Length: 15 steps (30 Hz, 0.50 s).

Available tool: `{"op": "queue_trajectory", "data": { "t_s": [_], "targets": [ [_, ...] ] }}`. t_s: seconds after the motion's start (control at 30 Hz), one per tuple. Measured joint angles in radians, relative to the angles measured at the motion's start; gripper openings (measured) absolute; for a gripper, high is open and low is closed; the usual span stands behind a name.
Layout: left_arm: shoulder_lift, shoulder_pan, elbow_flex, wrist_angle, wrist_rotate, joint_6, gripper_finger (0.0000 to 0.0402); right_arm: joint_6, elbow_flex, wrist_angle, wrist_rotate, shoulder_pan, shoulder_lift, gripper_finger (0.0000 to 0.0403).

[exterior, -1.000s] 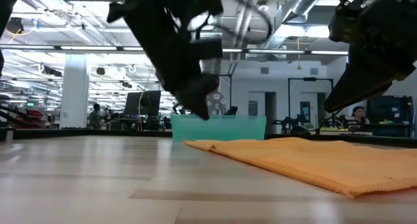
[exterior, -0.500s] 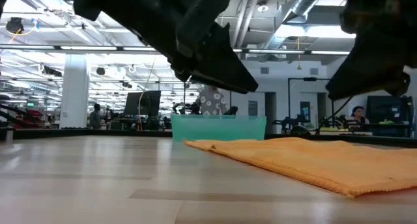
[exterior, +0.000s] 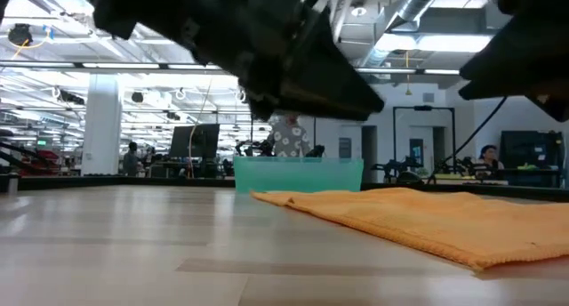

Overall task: Roll microfiber towels into tight, uniform cylinder then place into a basket
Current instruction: Fold the orange microfiber cloth

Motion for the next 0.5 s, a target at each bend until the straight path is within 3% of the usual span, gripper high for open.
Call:
{"op": "queue_trajectory", "data": {
  "t_s": [0.2,0.5],
  "targets": [
    [0.110,-0.003,0.102,0.018,0.055,0.019,0.0116,0.004,0.014,0.053,-0.006,0.003,0.104,0.0124],
    [0.174,-0.002,0.151,-0.049,0.050,0.020,0.0116,0.004,0.041,0.056,-0.010,0.005,0.131,0.0124]
  ]
}}
